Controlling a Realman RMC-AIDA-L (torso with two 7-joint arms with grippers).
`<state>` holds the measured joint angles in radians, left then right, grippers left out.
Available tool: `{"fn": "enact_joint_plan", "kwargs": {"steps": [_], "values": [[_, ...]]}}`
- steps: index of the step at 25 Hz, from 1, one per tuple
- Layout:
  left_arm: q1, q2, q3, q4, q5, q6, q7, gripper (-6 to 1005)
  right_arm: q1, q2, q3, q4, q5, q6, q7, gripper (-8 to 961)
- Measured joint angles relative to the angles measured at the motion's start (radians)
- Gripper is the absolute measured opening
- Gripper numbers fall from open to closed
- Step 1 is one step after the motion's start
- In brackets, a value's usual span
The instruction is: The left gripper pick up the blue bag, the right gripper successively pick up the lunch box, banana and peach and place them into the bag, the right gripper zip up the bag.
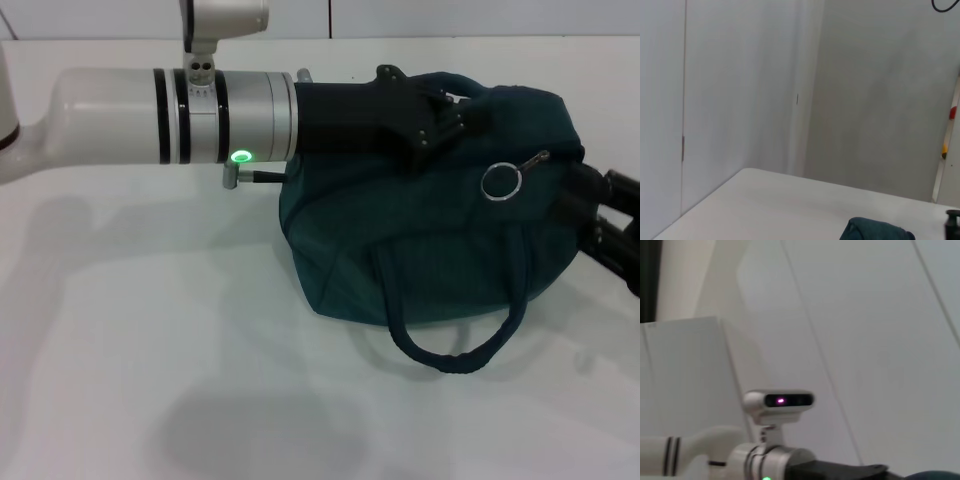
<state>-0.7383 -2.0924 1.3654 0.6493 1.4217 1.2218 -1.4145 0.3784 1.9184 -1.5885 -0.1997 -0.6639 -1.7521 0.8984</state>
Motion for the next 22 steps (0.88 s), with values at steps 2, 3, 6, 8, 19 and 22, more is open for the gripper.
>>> {"fn": "enact_joint_plan", "kwargs": {"steps": [2,3,6,8,19,22], "values": [[-0.002,0.000,0.001,-0.003,0.000,-0.003,0.005,44,0.001,-0.006,0.000,-0.001,-0.020,-0.009,0.018,330],[-0.003,0.000,0.002,-0.005,0.000,-0.005,0.008,44,0.004,-0.008,0.000,-0.002,-0.029,-0.009,0.030,329],[-0.007,0.000,0.002,-0.006,0.000,-0.007,0.011,44,0.017,-0.015,0.001,-0.006,-0.051,0.008,0.078,324],[-0.008,0.000,0.001,-0.006,0.000,-0.007,0.011,44,0.026,-0.021,0.003,-0.007,-0.064,0.033,0.106,321],[-0.012,0.000,-0.001,-0.005,0.000,-0.009,0.011,44,0.096,-0.026,0.003,-0.012,-0.088,0.164,0.202,306],[-0.015,0.000,-0.003,-0.005,0.000,-0.013,0.011,44,0.112,-0.024,0.003,-0.020,-0.106,0.169,0.211,301]]}}
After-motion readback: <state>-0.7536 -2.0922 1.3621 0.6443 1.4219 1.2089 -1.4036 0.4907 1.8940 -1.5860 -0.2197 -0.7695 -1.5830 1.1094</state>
